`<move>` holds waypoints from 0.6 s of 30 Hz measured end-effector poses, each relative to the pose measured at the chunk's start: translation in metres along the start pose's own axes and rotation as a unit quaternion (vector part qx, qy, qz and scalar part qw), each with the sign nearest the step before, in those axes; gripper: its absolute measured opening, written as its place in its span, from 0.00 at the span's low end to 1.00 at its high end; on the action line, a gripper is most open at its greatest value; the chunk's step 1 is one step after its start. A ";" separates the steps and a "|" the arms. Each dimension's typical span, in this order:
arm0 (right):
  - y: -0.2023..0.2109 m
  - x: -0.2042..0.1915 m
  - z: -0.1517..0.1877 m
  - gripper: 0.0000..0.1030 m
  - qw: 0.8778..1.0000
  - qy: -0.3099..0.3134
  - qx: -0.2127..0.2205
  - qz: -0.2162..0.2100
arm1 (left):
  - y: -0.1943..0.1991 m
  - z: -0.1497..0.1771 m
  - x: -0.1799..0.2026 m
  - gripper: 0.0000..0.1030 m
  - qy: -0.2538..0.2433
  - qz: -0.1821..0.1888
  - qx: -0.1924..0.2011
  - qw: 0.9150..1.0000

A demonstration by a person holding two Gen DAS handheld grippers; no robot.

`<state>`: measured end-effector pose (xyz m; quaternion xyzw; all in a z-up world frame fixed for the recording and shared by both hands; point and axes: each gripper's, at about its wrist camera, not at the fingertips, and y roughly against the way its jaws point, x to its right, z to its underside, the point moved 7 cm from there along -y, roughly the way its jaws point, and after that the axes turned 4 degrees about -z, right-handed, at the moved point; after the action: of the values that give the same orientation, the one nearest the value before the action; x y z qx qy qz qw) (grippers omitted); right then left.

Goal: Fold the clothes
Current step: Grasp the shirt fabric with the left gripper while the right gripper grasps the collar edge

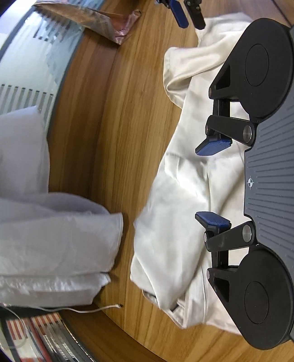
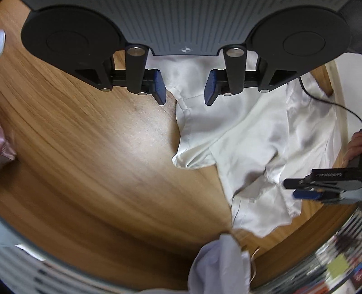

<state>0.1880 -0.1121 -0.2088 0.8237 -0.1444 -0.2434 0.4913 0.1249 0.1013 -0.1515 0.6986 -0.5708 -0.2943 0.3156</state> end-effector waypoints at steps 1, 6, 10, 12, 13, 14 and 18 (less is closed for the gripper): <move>-0.005 0.002 0.001 0.44 1.000 0.004 -0.005 -0.005 | -0.006 -0.001 0.005 0.56 -0.002 -0.007 0.002 1.000; -0.022 0.010 0.003 0.49 0.999 0.019 -0.021 -0.029 | -0.029 -0.003 0.022 0.56 -0.005 -0.036 0.007 0.999; -0.033 0.016 0.007 0.49 0.997 -0.002 -0.042 -0.061 | -0.040 -0.001 0.024 0.28 -0.003 -0.049 0.007 0.999; -0.037 0.019 0.012 0.48 0.994 -0.030 -0.052 -0.090 | -0.041 -0.001 0.021 0.04 0.004 -0.052 0.007 0.999; -0.037 0.020 0.015 0.45 0.992 -0.045 -0.053 -0.103 | -0.039 -0.002 0.018 0.03 0.011 -0.054 0.012 0.998; -0.037 0.020 0.018 0.32 0.990 -0.062 -0.054 -0.116 | -0.034 -0.004 0.013 0.03 0.018 -0.057 0.021 0.998; -0.018 0.019 0.032 0.03 0.984 -0.118 -0.018 -0.130 | -0.006 -0.024 -0.007 0.03 0.038 -0.065 0.057 0.996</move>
<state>0.1866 -0.1364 -0.2421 0.7920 -0.0885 -0.4037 0.4493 0.1460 0.1115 -0.1410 0.7616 -0.5276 -0.2546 0.2771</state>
